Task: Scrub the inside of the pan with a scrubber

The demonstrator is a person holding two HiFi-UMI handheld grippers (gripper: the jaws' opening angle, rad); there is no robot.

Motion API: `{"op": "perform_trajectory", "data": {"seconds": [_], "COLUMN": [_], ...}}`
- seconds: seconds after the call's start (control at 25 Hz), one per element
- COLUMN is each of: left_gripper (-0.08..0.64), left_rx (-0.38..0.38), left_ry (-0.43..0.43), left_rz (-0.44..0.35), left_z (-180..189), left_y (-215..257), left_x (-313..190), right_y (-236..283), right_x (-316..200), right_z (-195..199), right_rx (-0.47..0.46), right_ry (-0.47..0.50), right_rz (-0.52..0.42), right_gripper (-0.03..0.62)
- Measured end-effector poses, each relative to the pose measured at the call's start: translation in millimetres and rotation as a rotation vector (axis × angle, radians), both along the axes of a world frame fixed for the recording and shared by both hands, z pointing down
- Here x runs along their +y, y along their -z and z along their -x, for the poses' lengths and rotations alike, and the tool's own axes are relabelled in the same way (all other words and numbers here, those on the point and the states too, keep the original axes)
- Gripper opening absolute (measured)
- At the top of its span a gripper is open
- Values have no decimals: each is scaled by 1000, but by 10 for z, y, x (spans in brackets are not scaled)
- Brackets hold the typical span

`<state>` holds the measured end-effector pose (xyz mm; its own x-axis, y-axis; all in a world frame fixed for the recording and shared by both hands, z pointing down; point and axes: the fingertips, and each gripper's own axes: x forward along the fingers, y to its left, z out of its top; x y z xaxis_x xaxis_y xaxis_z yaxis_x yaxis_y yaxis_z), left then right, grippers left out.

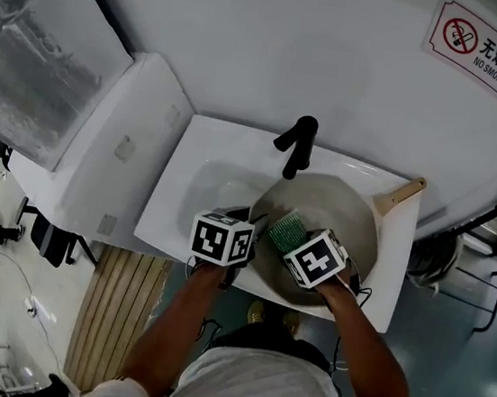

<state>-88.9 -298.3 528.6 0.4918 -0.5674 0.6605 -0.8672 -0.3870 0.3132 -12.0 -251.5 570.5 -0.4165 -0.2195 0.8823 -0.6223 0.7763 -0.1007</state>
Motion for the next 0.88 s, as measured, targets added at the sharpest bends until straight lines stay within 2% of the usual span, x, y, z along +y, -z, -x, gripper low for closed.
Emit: {"op": "perform_trajectory", "data": {"seconds": [0.12, 0.28, 0.68, 0.88], "left_gripper": [143, 143, 144, 144], "left_rx": [1, -1, -5, -5], "left_ry": [2, 2, -4, -7], "left_rz": [-1, -2, -3, -4], "left_z": [-5, -3, -3, -2], "left_y": [1, -2, 0, 1], "left_x": [2, 5, 0, 7], "right_y": [-6, -99, -212, -156], "right_x": [78, 71, -186, -234], "right_z": [134, 120, -542, -739], "right_rx": [-1, 20, 100, 111], "right_ry": [44, 37, -116, -156], "right_rz": [5, 15, 20, 7], "right_gripper": [304, 304, 304, 304]}}
